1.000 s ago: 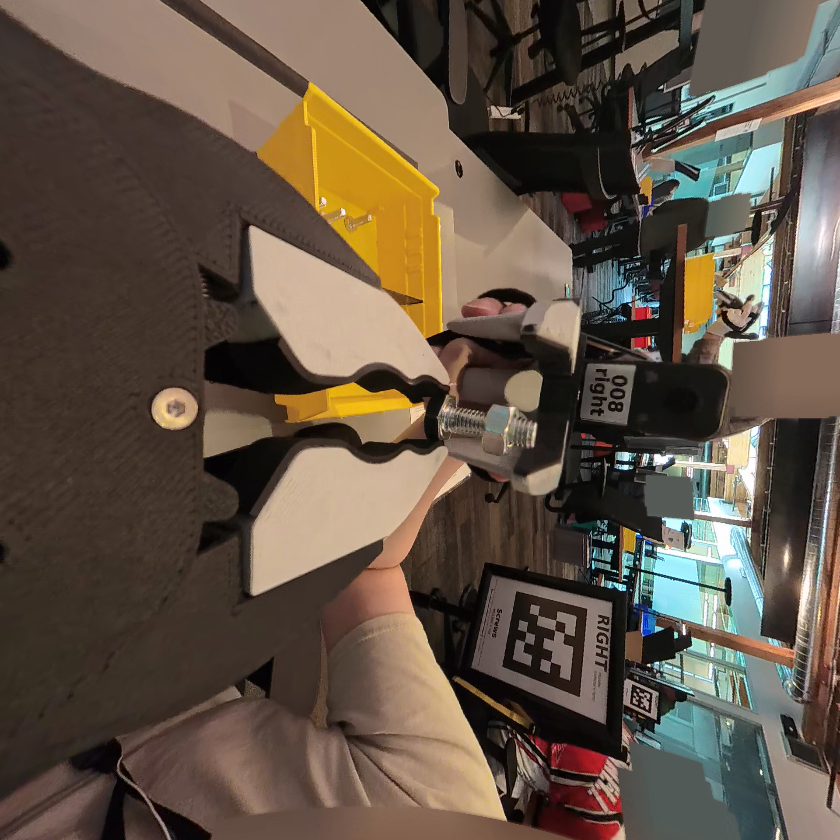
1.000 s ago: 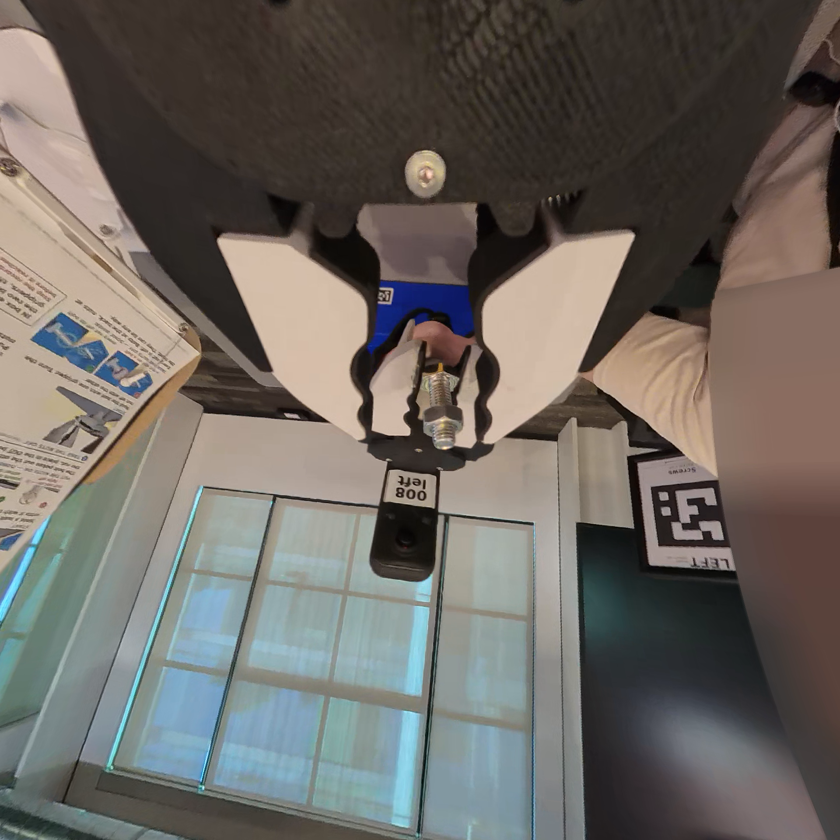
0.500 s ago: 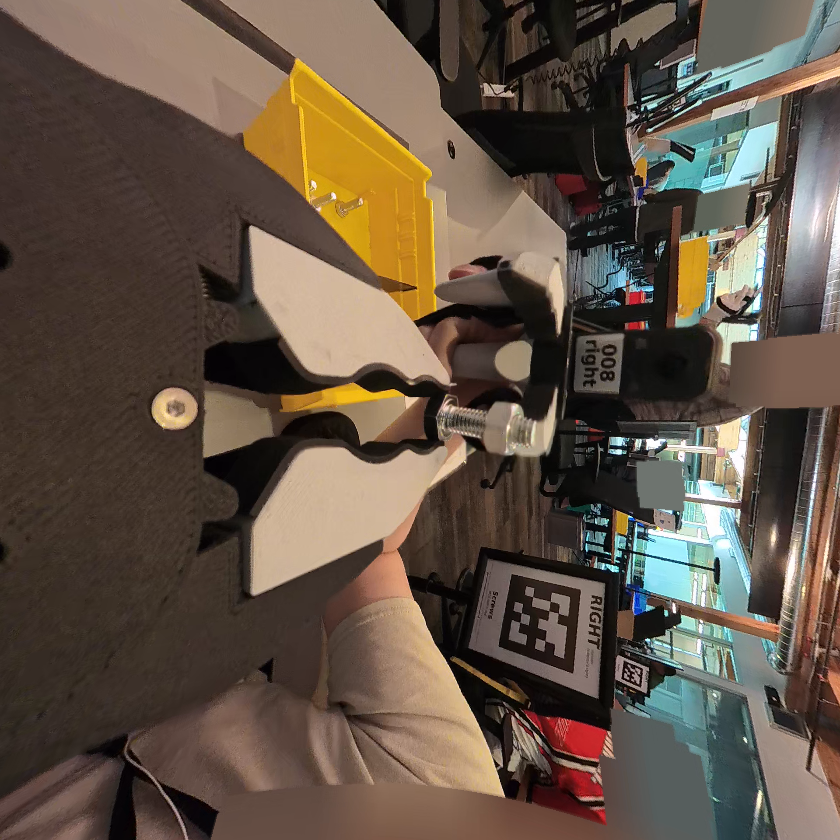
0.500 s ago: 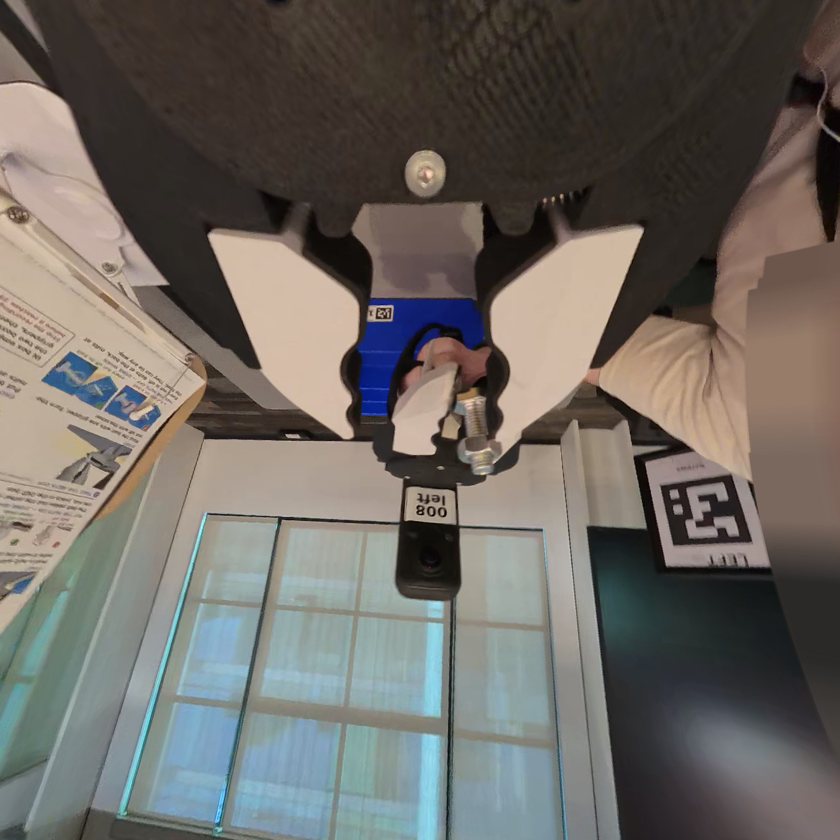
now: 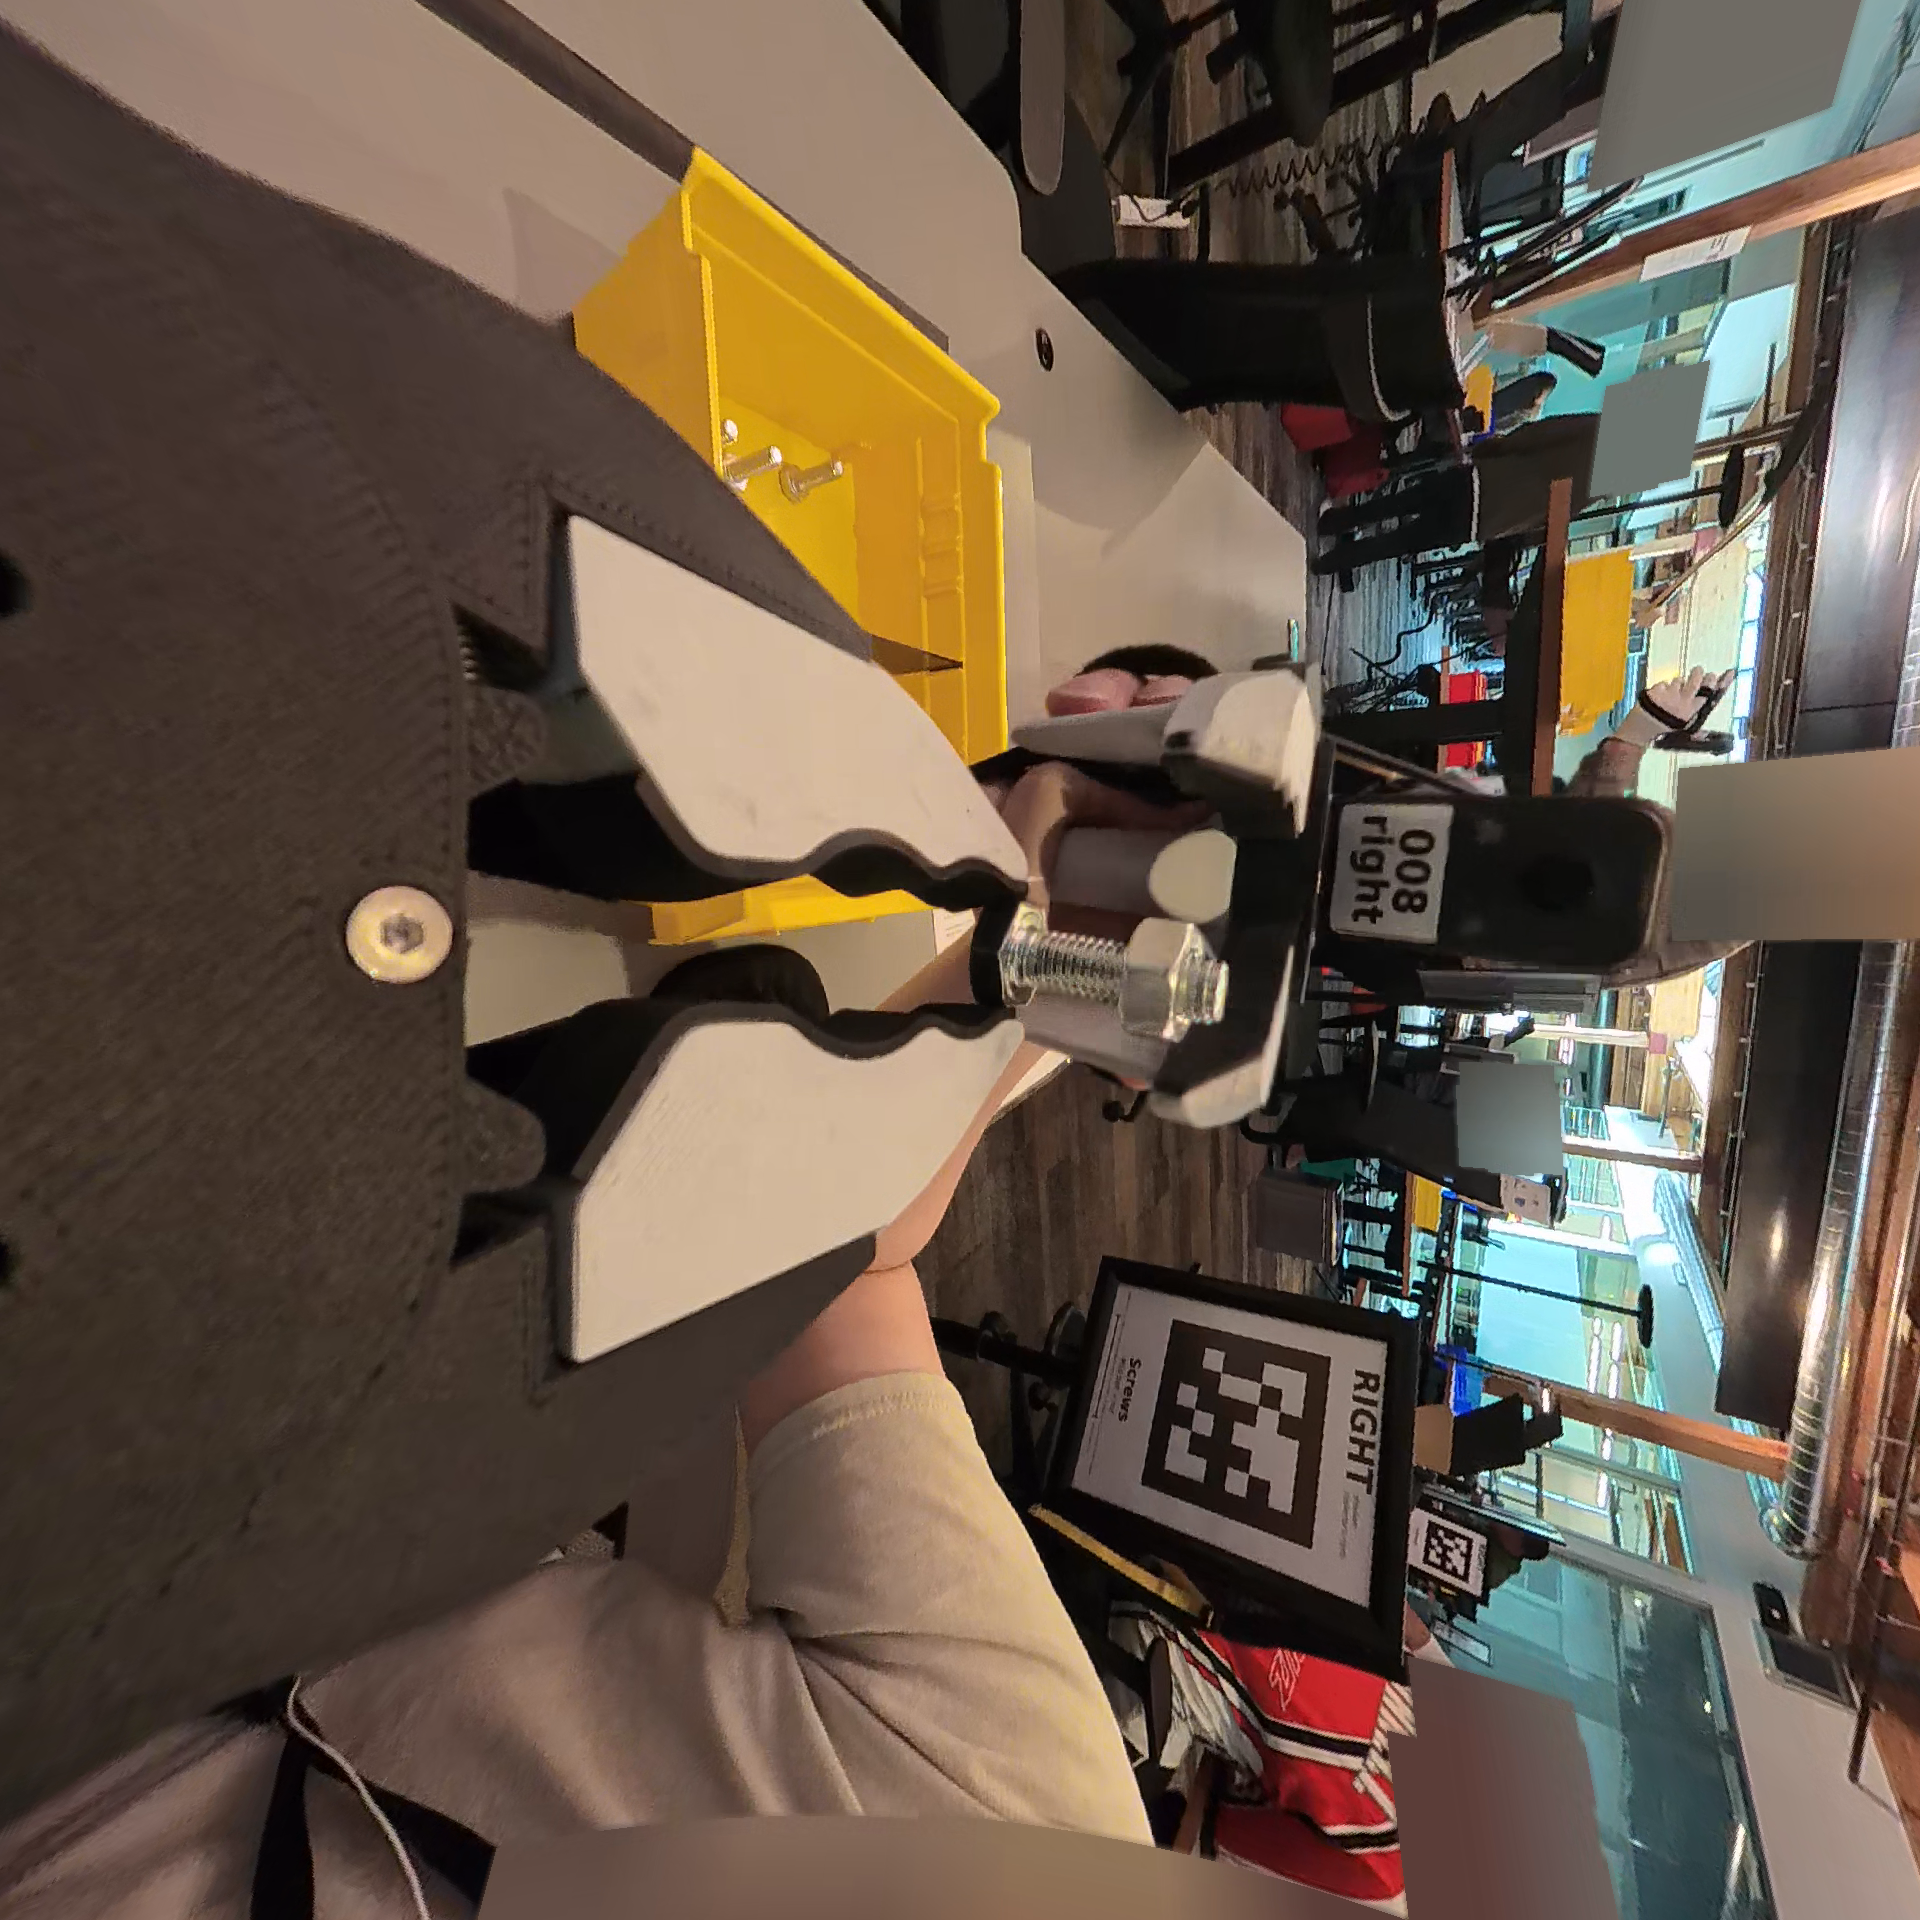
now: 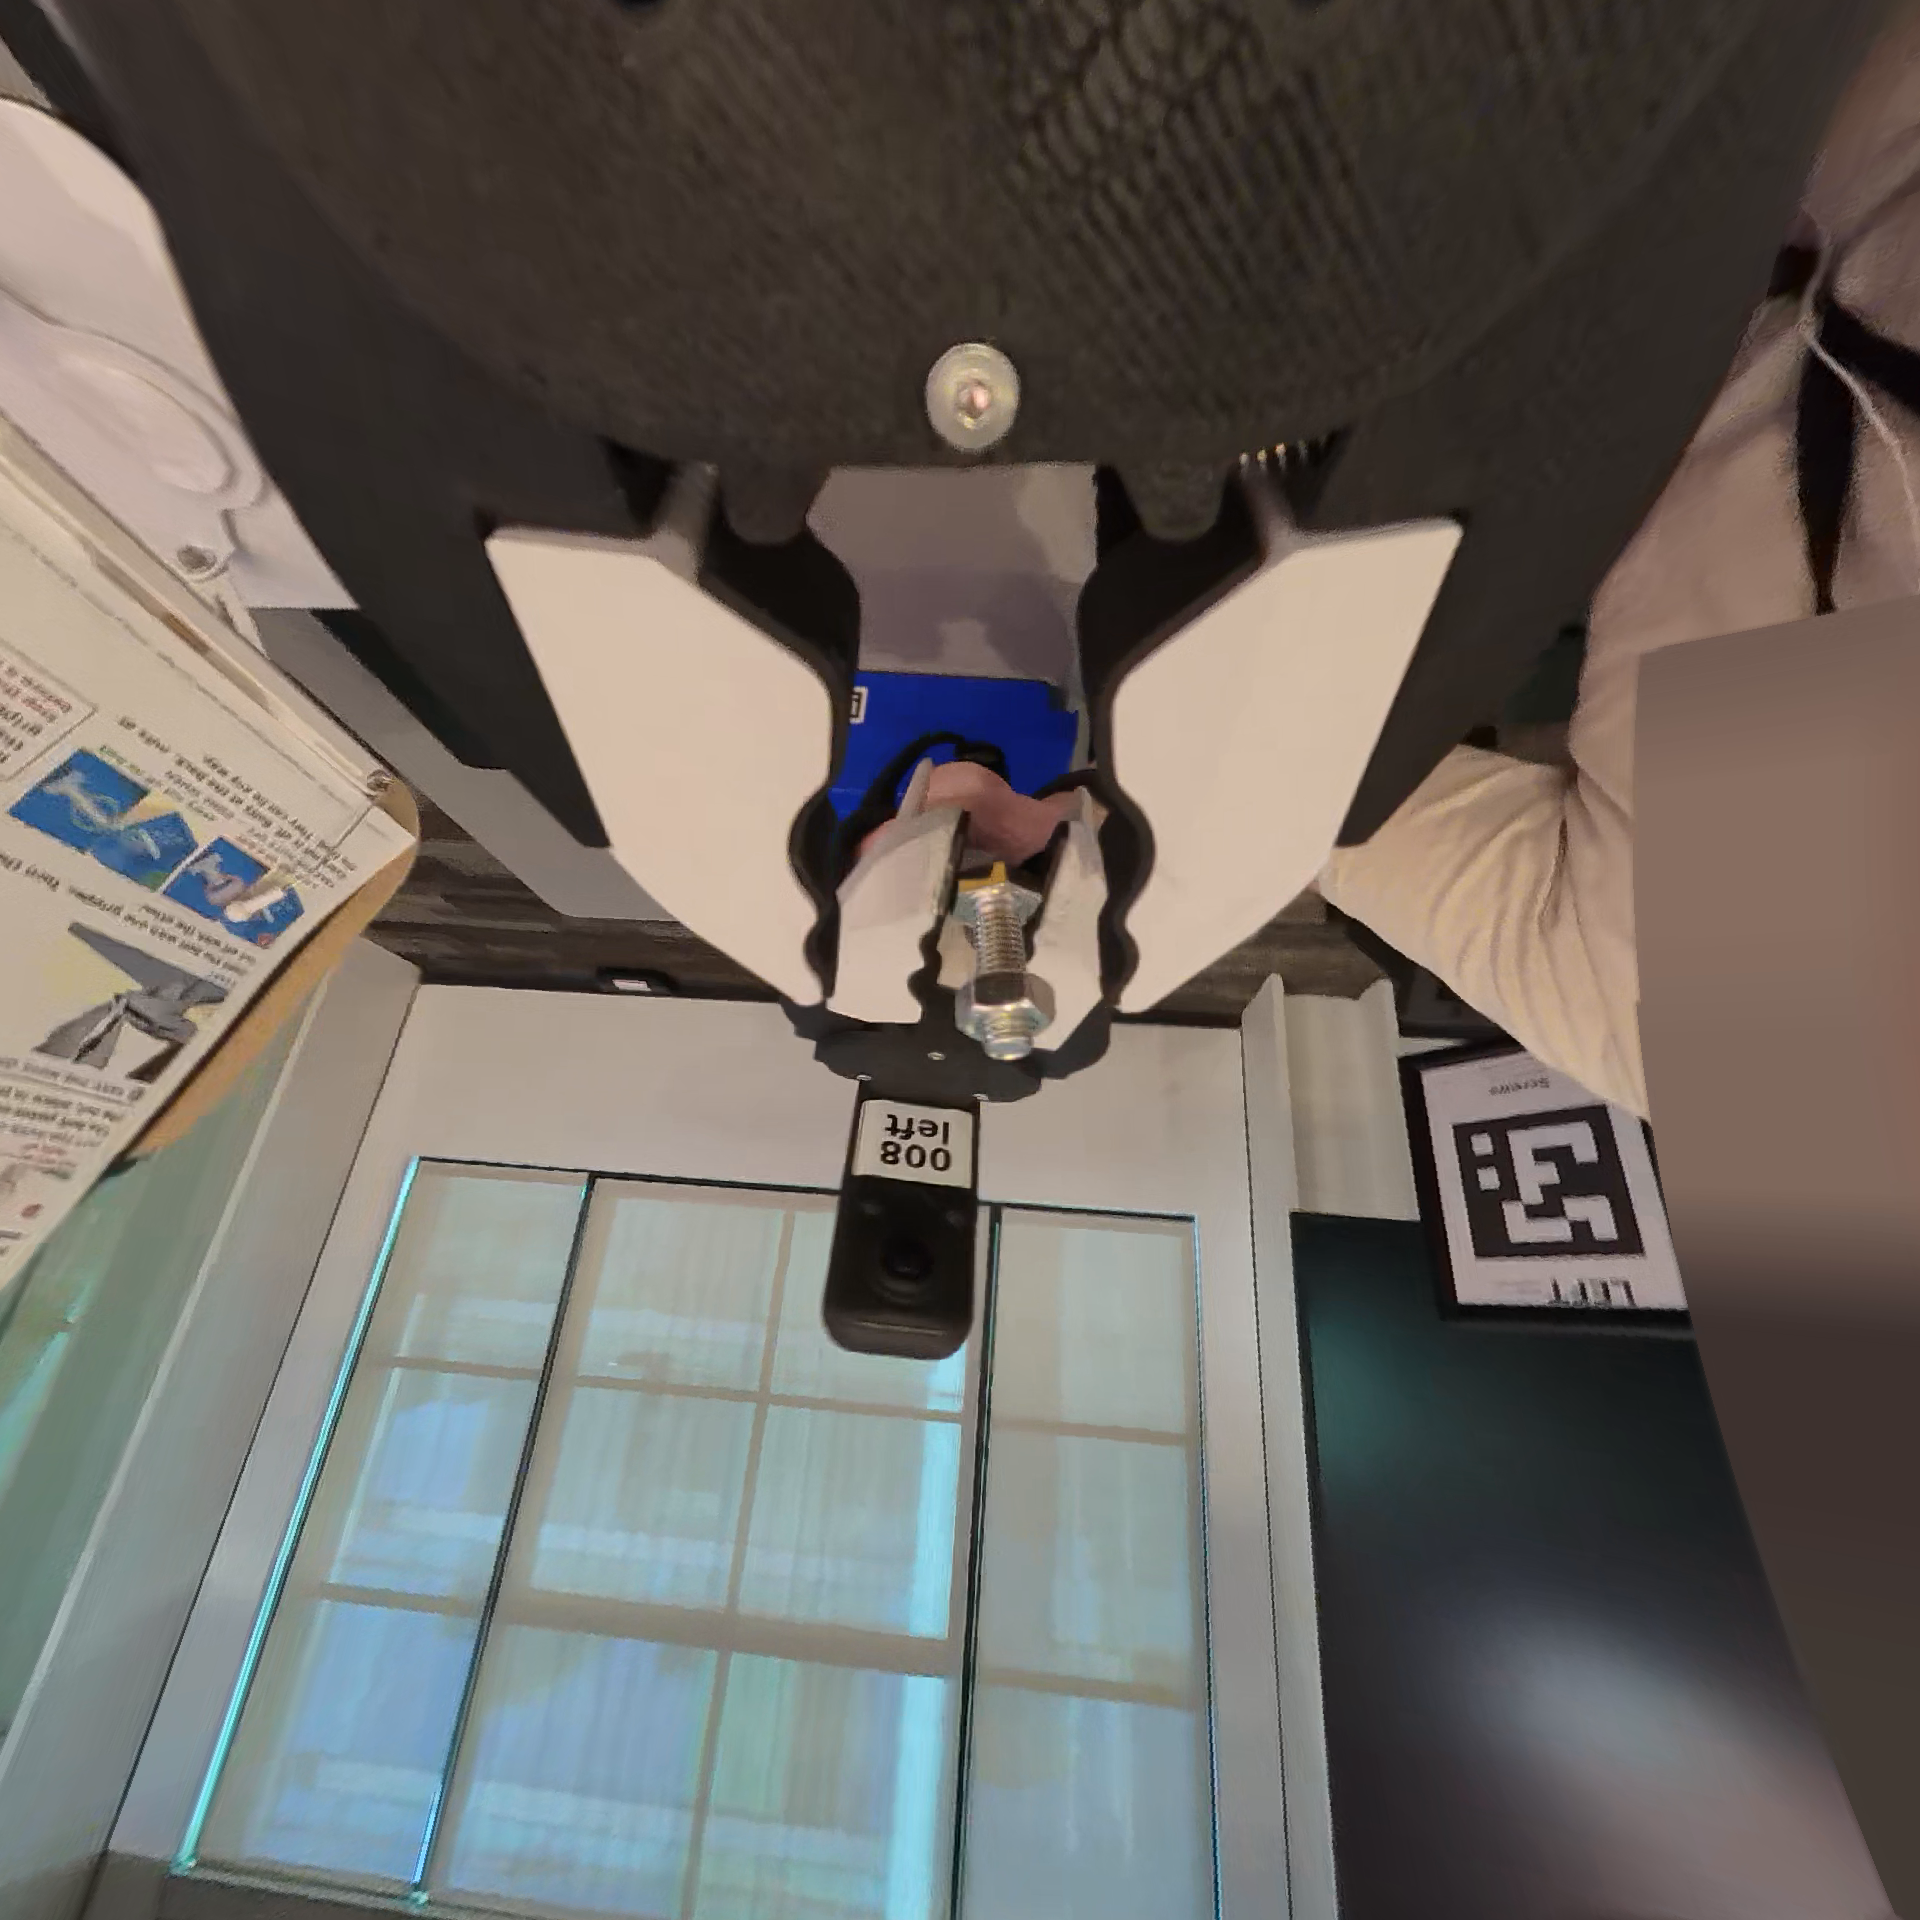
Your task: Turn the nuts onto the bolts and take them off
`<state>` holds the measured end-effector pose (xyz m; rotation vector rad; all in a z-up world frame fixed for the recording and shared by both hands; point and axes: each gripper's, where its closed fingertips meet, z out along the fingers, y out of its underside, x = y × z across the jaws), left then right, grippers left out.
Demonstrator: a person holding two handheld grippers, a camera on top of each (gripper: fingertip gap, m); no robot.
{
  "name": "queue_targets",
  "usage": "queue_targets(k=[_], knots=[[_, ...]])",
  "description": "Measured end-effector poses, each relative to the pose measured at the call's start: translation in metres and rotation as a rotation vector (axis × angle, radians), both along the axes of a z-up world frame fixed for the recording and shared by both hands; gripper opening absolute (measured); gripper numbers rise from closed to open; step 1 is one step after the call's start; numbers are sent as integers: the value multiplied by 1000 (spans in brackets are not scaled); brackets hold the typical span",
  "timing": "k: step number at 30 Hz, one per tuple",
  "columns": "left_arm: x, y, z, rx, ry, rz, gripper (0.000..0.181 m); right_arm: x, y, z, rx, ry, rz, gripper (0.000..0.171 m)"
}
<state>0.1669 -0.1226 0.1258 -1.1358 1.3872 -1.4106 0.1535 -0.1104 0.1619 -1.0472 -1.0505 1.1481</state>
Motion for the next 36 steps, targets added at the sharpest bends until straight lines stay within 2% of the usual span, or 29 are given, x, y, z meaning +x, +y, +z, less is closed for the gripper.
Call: queue_targets(k=[4,6,8,13,18,23,26,28,33,36], knots=[[1,-3,0,15,1,-4,17,3,10,-1,4,0,-57,50],[0,-4,1,4,-5,-17,18,20,20,6,-57,76,-72,42],[-1,-1,1,3,-3,1,18,23,12,11,-53,100,-21,42],[1,-4,0,-4,2,-19,18,-5,-3,0,83,-39,-59,43],[-1,-7,2,6,1,-25,18,20,15,9,-29,82,-56,36],[0,-5,1,0,2,-19,17,-1,-11,9,89,-1,-32,39],[1,-7,0,2,7,-19,18,6,4,7,46,16,-76,41],[0,-9,1,7,2,-30,18,18,18,8,4,44,-123,33],[0,-9,3,12,1,-18,18,2,-12,11,95,-2,-42,39],[0,-8,2,8,5,-18,18,2,0,8,66,-3,-79,40]])
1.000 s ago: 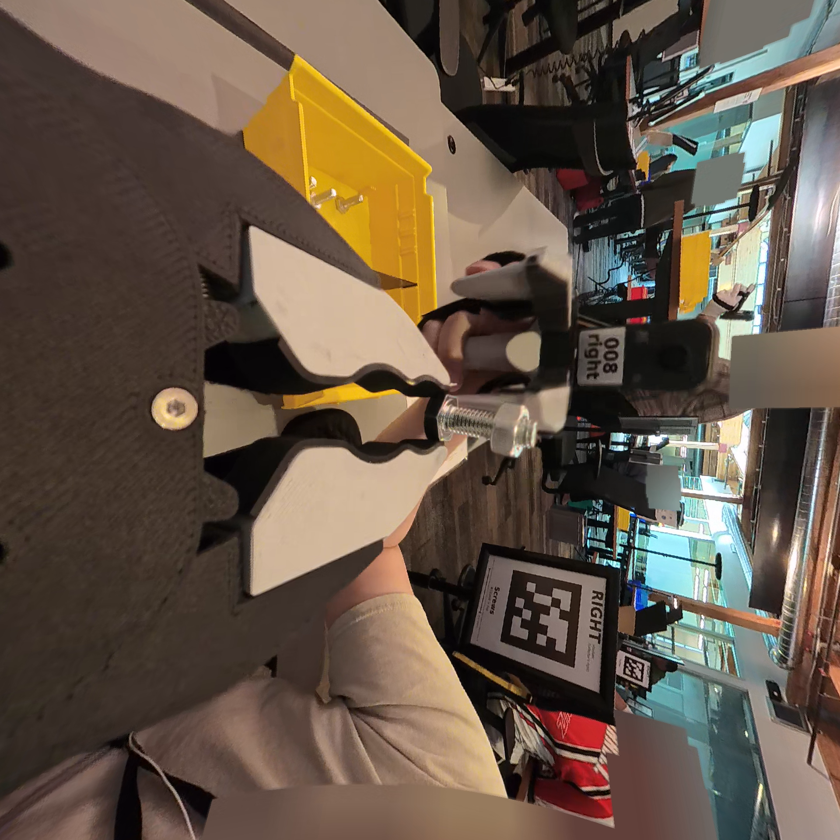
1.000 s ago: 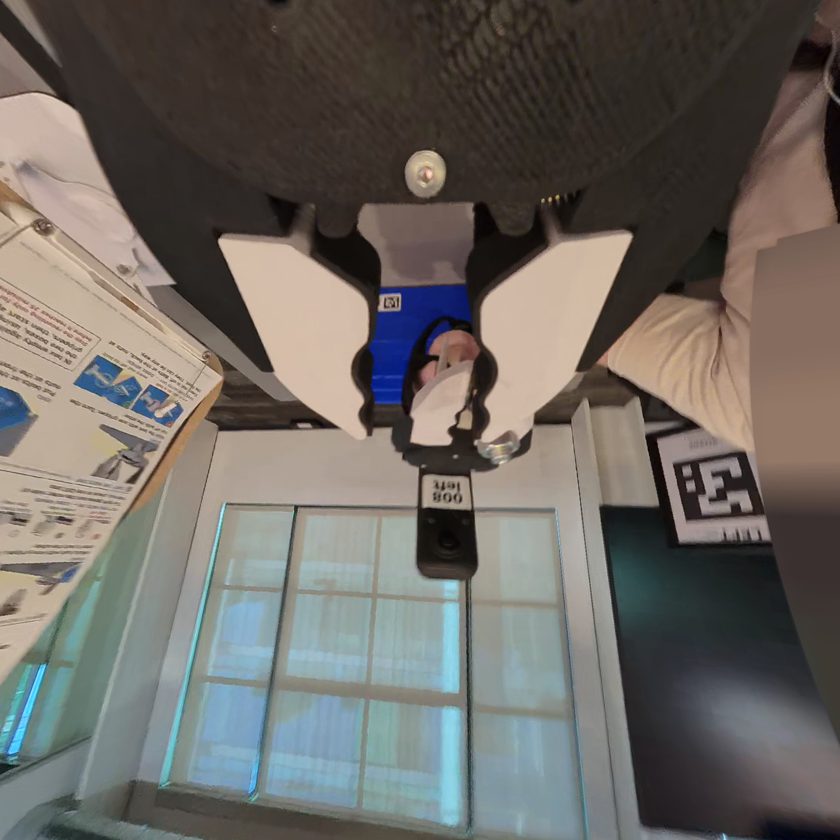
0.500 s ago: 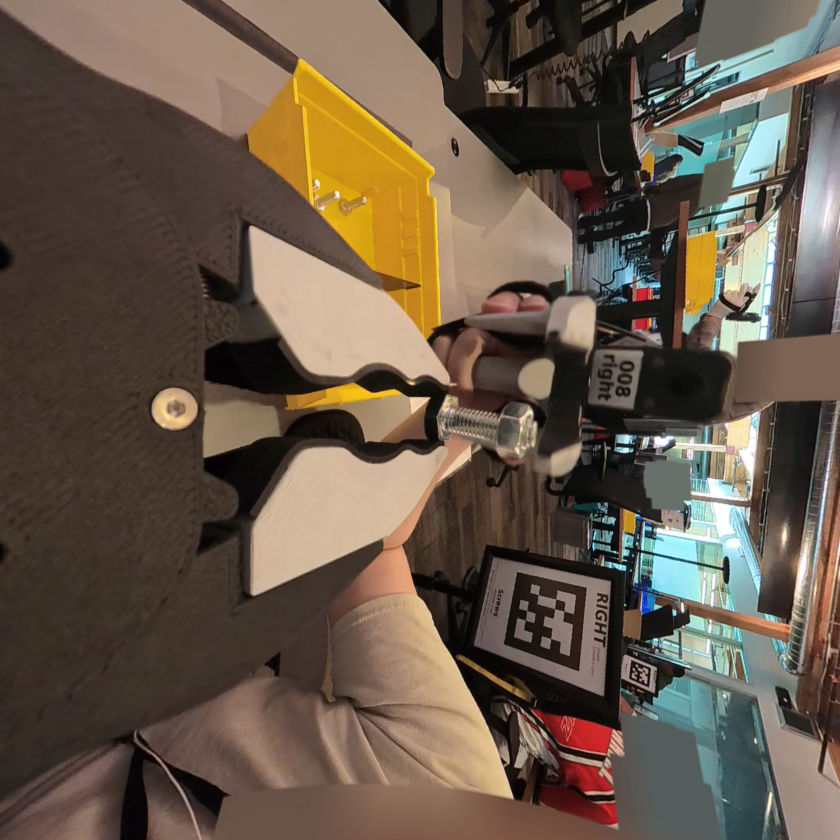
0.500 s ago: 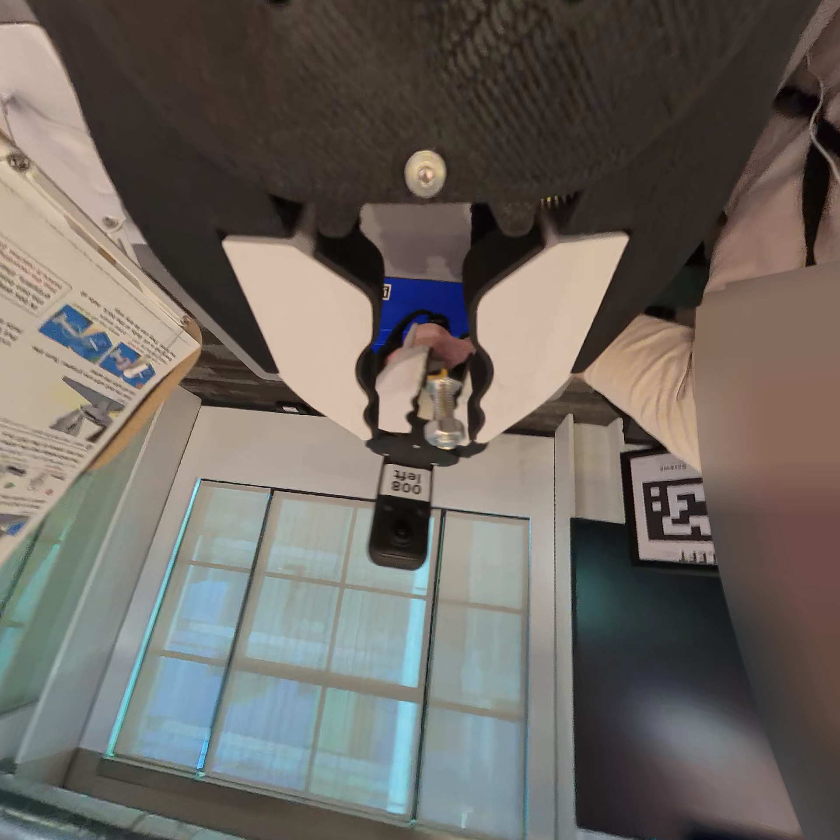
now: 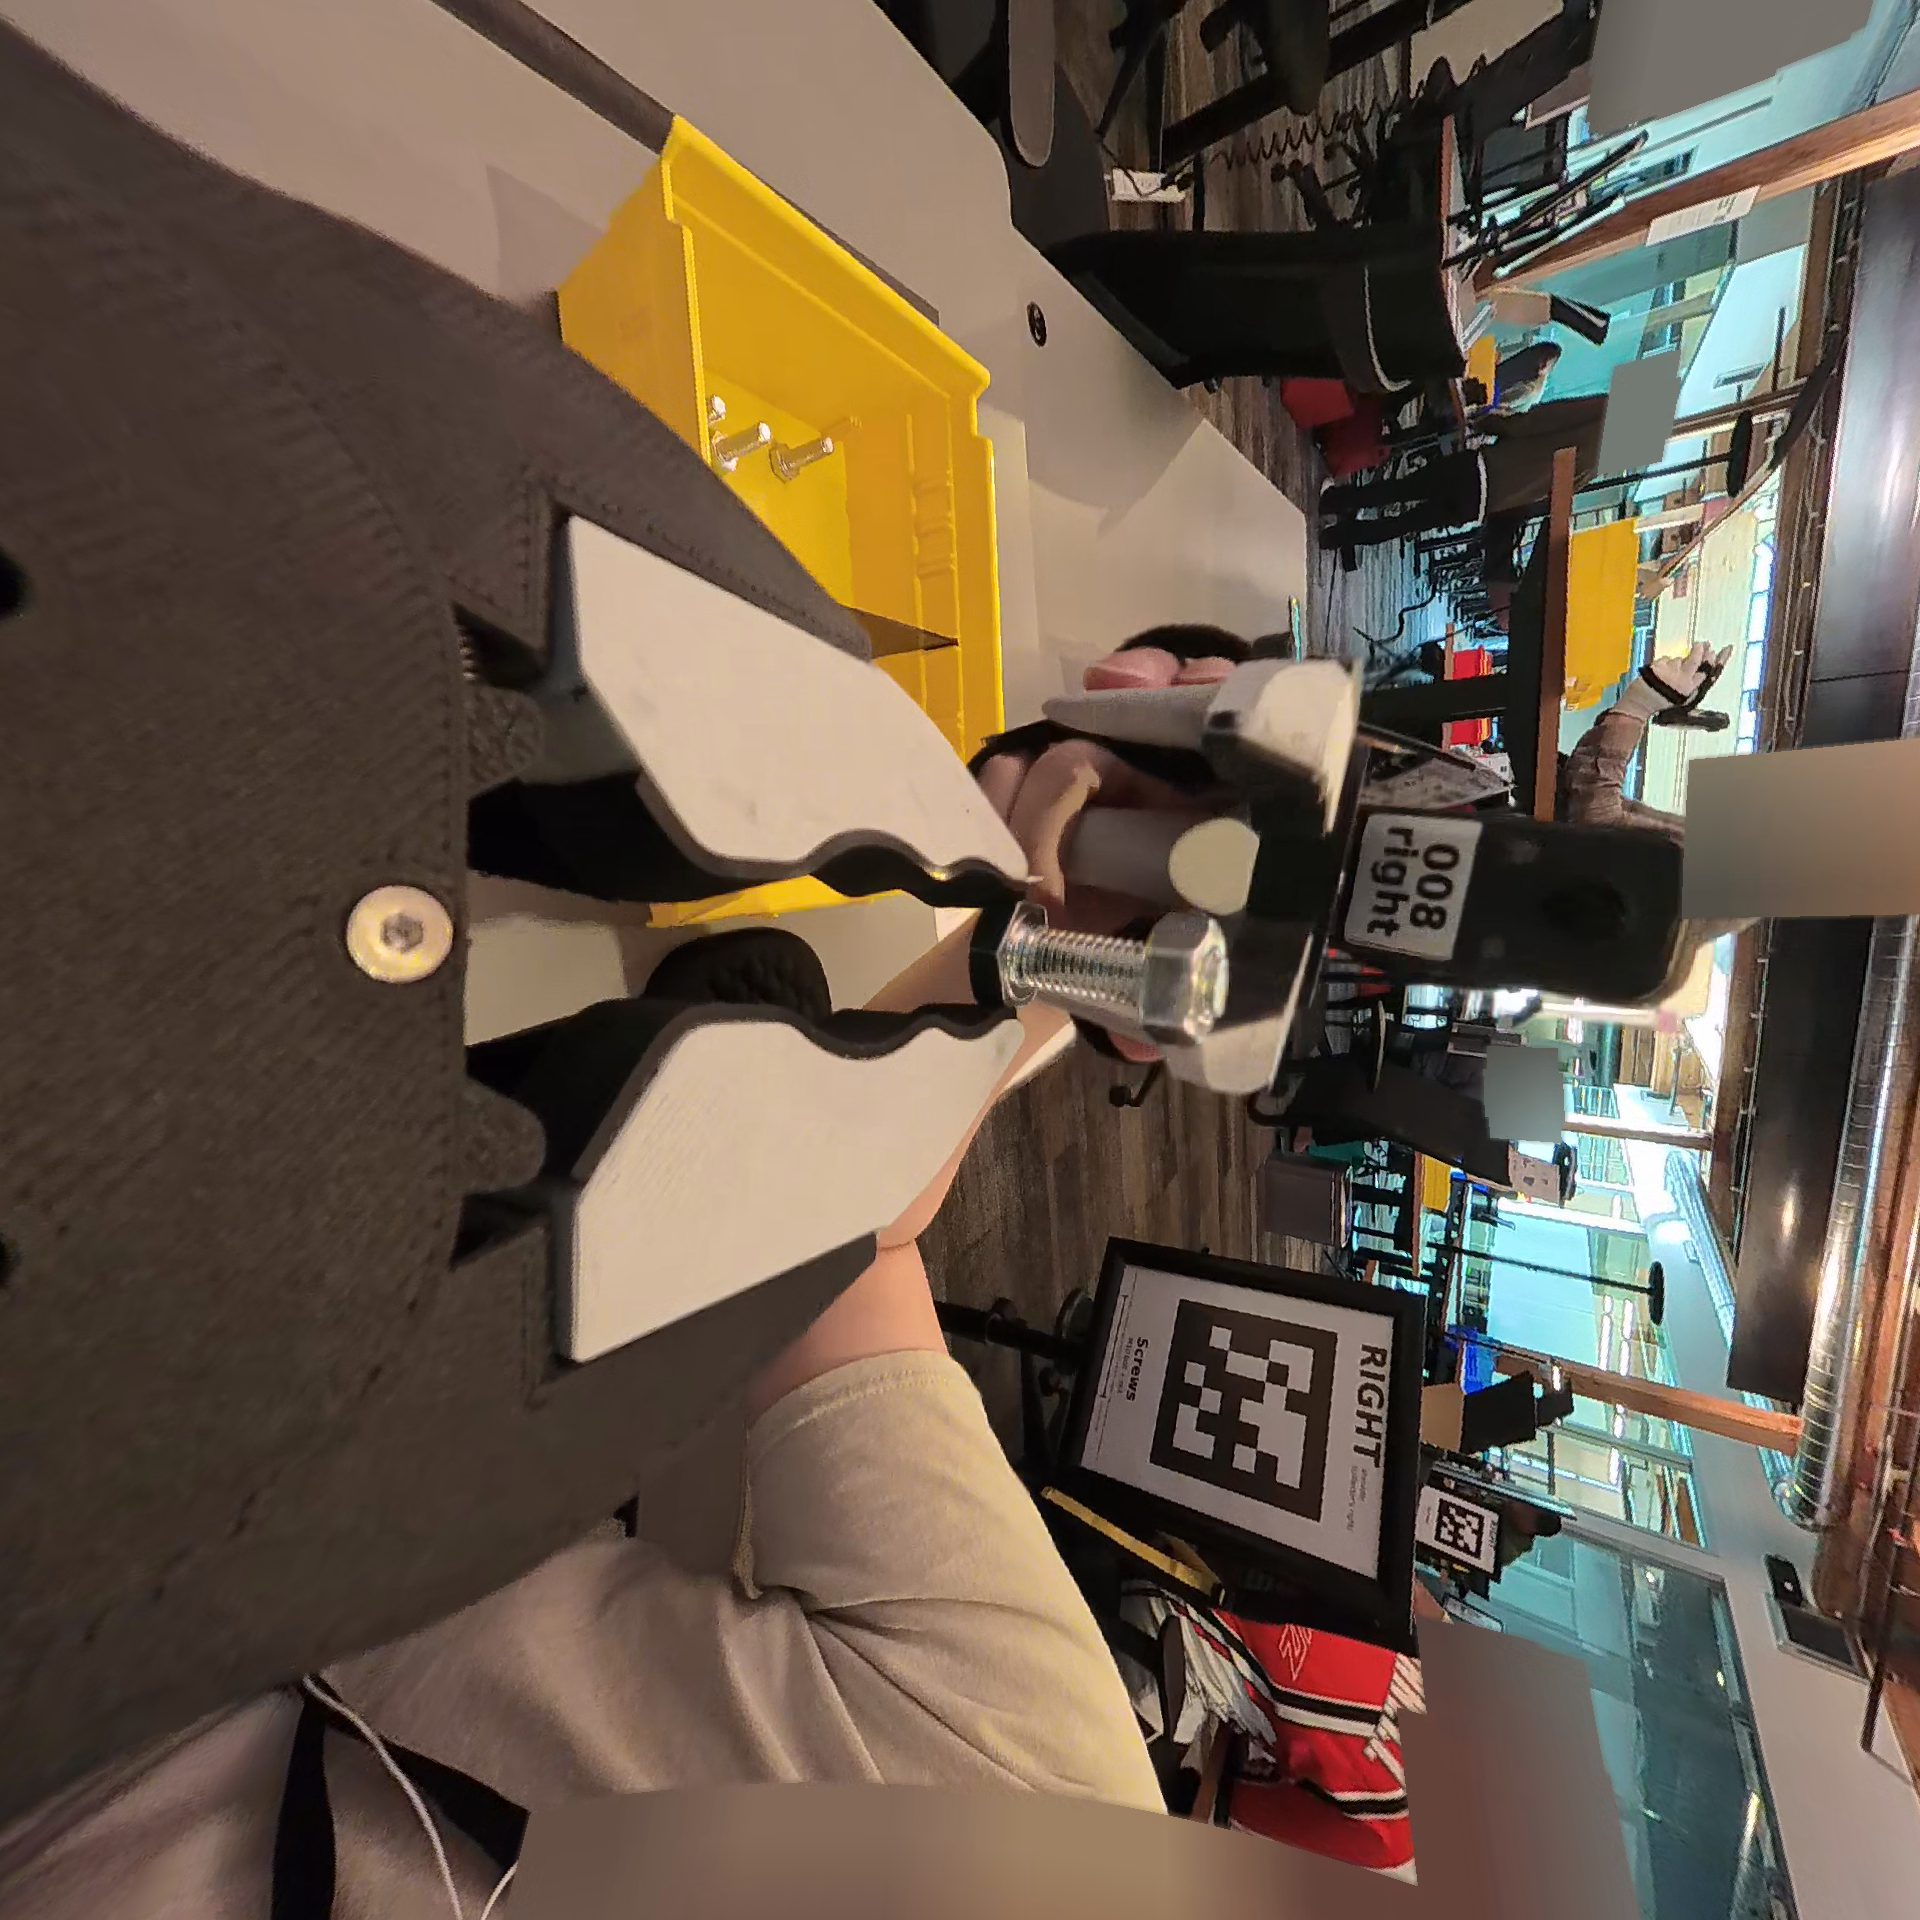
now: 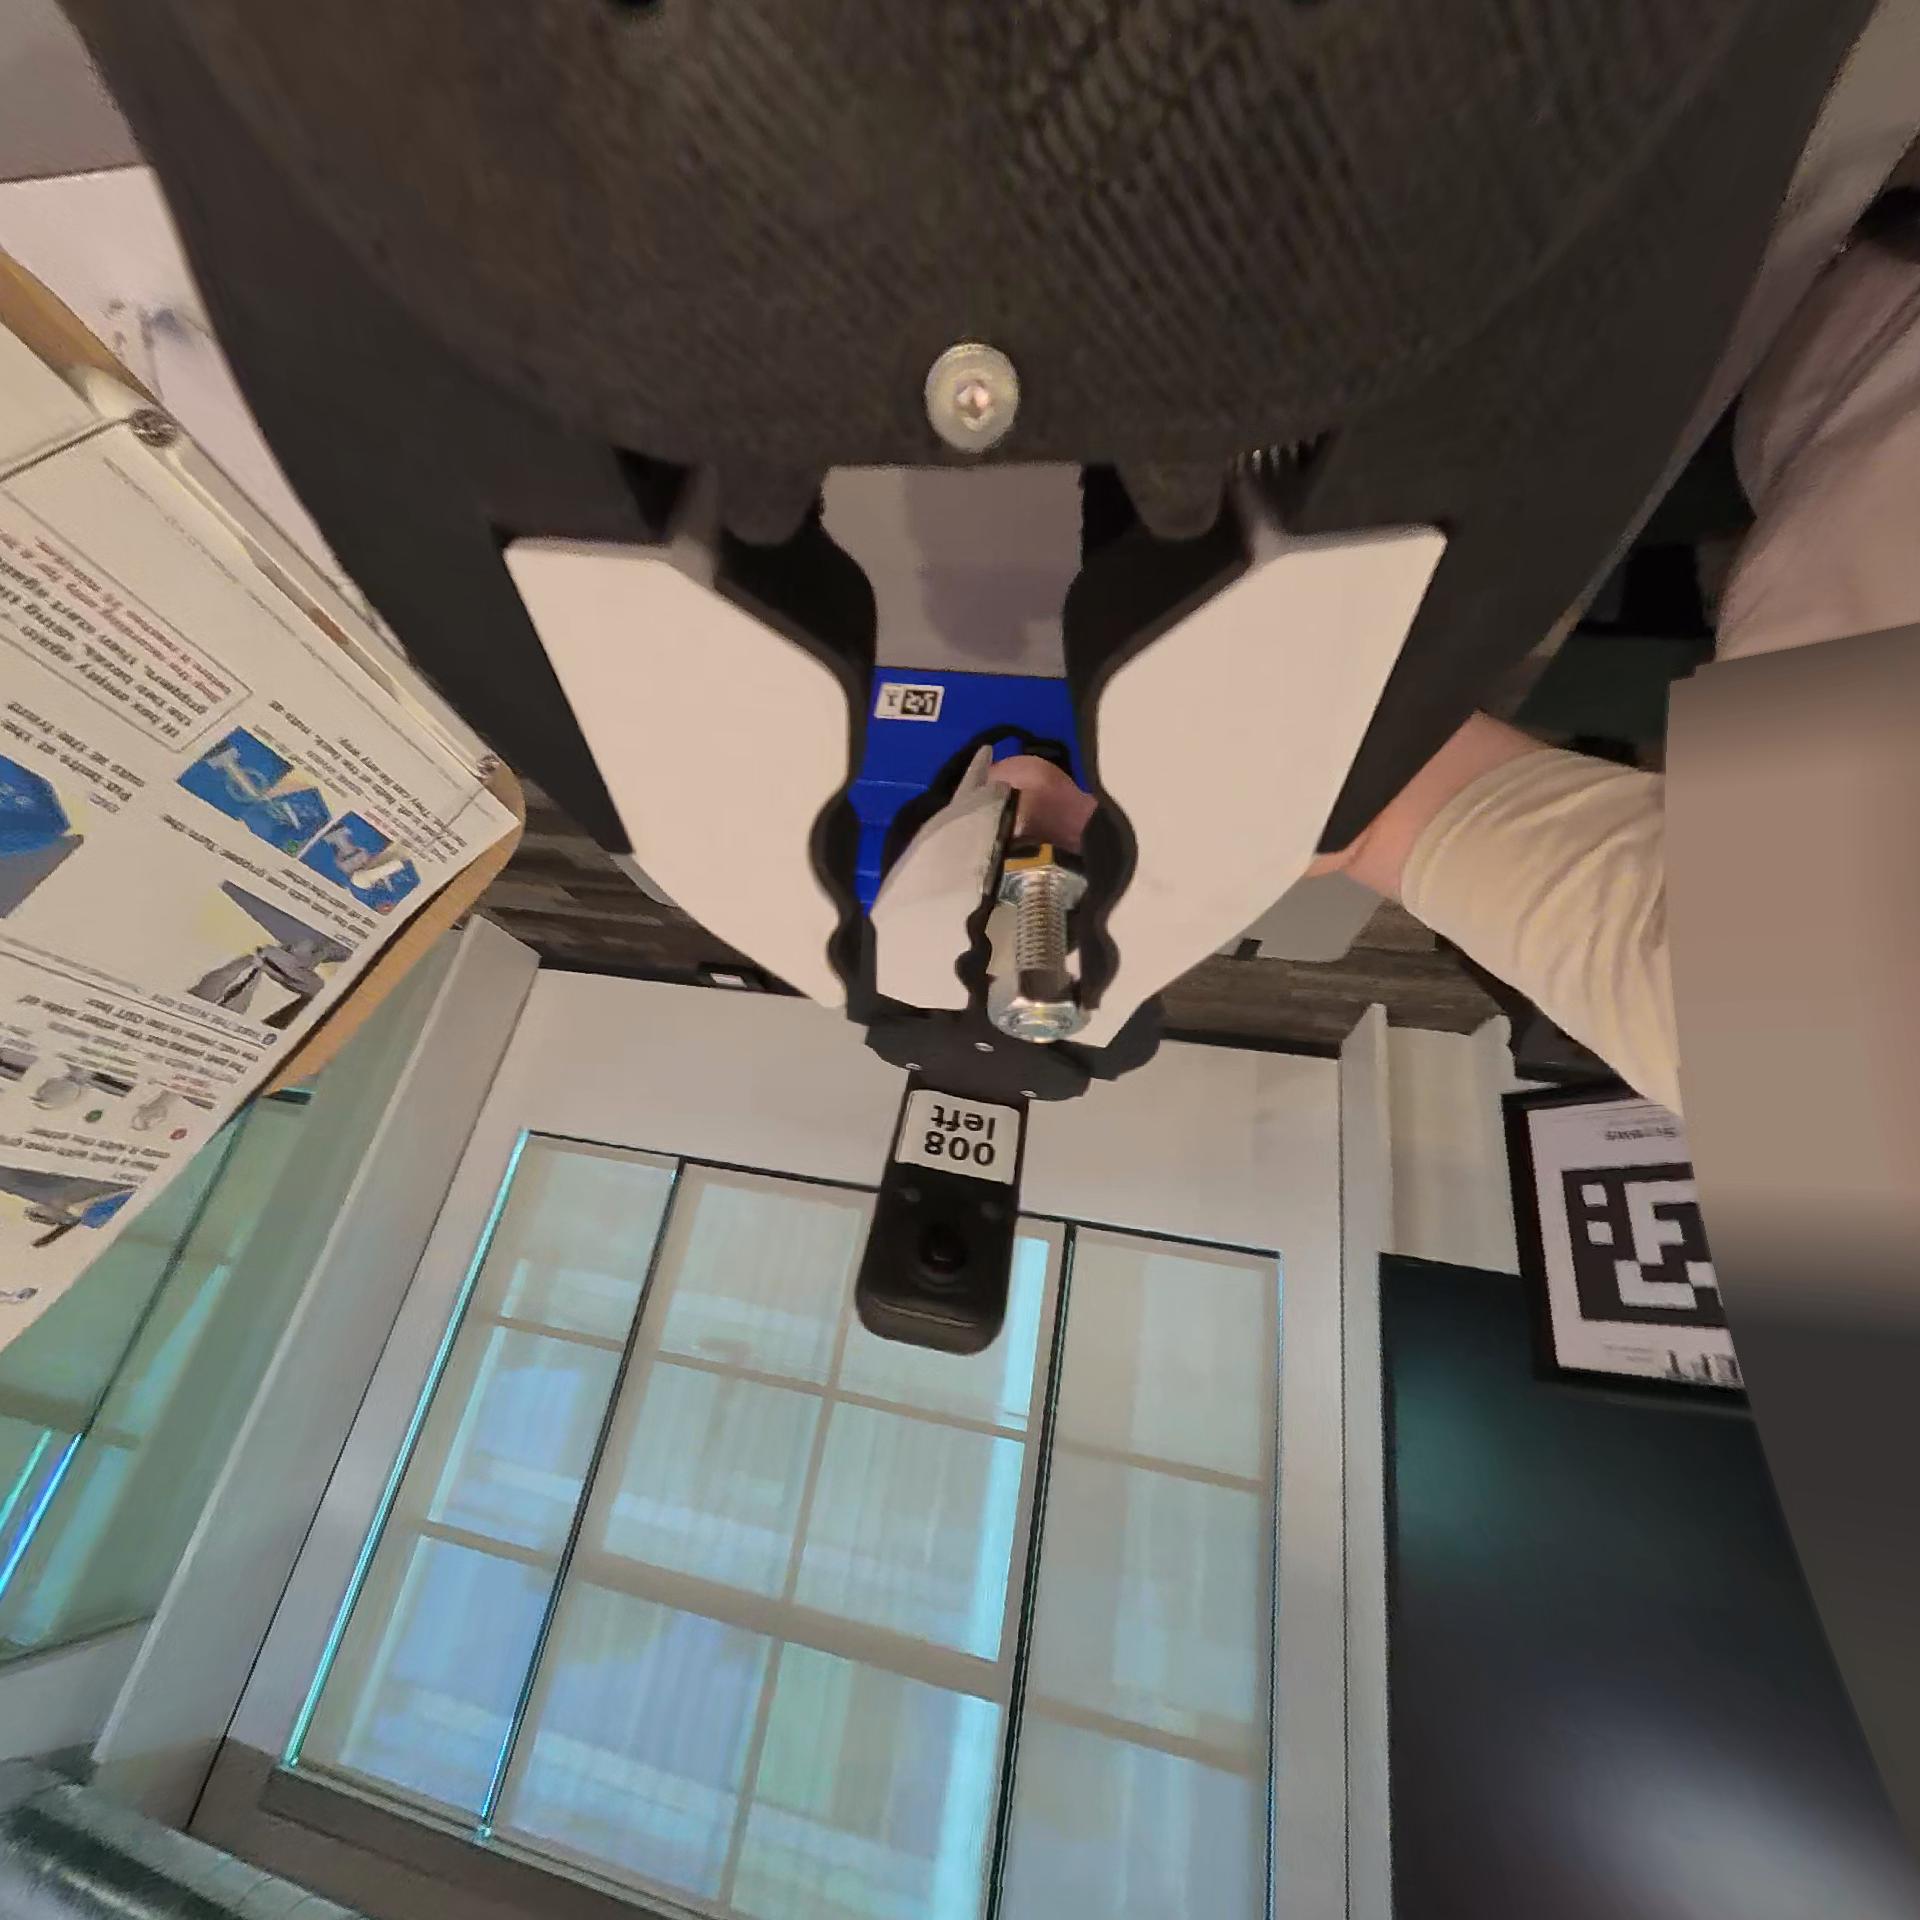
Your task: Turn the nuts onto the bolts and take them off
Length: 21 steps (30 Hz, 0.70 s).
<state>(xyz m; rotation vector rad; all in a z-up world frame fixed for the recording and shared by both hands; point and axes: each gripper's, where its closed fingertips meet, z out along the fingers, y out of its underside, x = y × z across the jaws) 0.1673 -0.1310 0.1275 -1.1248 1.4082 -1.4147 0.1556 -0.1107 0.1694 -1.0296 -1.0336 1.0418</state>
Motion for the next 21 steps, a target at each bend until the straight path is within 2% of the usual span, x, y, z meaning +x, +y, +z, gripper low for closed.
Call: queue_targets(k=[2,8,11,14,18,21], knots=[[-1,-1,1,-3,-4,-11,18,12,14,2,-69,54,-17,32],[0,-2,0,7,6,-4,17,-3,-12,3,-9,5,72,38],[1,-1,-2,11,12,6,17,-1,-2,-1,-33,9,45,40],[-1,-3,1,-7,4,-11,18,12,9,3,-97,62,32,33],[1,-3,0,20,13,8,18,0,-17,6,-28,32,122,41],[1,-7,0,20,12,-4,18,-3,-6,-1,-22,-4,60,44]])
